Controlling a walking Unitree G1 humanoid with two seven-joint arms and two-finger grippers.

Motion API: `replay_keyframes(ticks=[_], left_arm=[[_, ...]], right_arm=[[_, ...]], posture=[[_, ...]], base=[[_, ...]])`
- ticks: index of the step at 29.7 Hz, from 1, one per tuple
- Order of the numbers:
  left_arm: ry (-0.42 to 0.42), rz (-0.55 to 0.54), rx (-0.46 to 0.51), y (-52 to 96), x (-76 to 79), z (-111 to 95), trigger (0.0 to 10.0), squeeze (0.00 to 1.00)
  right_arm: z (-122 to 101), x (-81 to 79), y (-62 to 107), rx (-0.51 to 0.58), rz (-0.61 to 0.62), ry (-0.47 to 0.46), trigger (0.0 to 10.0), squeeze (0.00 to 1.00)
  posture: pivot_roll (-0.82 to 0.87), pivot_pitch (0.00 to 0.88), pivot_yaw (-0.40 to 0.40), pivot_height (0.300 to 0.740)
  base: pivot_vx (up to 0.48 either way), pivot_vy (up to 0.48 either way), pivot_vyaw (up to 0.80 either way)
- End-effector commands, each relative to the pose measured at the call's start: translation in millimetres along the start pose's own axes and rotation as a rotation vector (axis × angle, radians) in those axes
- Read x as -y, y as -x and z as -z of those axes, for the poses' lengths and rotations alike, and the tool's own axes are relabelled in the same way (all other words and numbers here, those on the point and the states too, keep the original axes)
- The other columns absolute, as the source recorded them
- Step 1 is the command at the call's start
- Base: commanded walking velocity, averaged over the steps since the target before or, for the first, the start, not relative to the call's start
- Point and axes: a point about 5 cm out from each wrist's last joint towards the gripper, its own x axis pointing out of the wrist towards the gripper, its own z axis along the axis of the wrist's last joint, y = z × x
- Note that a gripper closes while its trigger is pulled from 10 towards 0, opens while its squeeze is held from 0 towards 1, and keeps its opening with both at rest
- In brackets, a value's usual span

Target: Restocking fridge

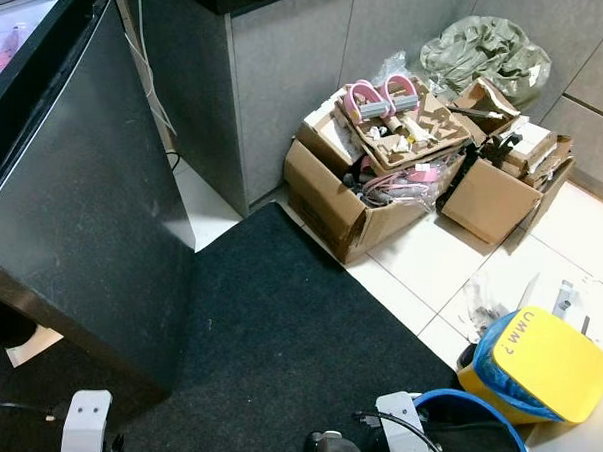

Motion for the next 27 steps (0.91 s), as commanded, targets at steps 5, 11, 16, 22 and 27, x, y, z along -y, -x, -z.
replay_keyframes(ticks=[5, 11, 16, 22, 27], left_arm=[[-0.016, 0.036, -0.022, 1.0, 9.1, 5, 10.0, 0.00], [-0.024, 0.043, -0.010, -1.2, 12.6, 0, 10.0, 0.00], [-0.029, 0.044, -0.014, -0.9, 12.1, 1, 10.0, 0.00], [-0.032, 0.042, -0.025, -0.1, 10.1, 3, 10.0, 0.00], [-0.033, 0.043, -0.025, -0.3, 10.1, 3, 10.0, 0.00]], right_arm=[[2, 6.5, 0.4, 0.001, 0.044, -0.056, 10.0, 0.00], [-9, 2.6, -1.9, 0.052, 0.029, -0.046, 10.0, 0.00], [-9, 2.4, -1.9, 0.057, 0.029, -0.048, 10.0, 0.00], [-8, 3.8, -1.8, 0.057, 0.032, -0.053, 10.0, 0.00], [-8, 4.3, -1.8, 0.060, 0.032, -0.053, 10.0, 0.00]], posture=[[-0.06, 0.182, -0.014, 0.727], [-0.06, 0.179, -0.014, 0.727], [-0.07, 0.180, -0.012, 0.727], [-0.07, 0.180, -0.012, 0.727], [-0.07, 0.179, -0.010, 0.727]], base=[[0.000, 0.000, 0.00], [0.000, 0.000, 0.00], [0.000, 0.000, 0.00], [0.000, 0.000, 0.00], [0.000, 0.000, 0.00]])
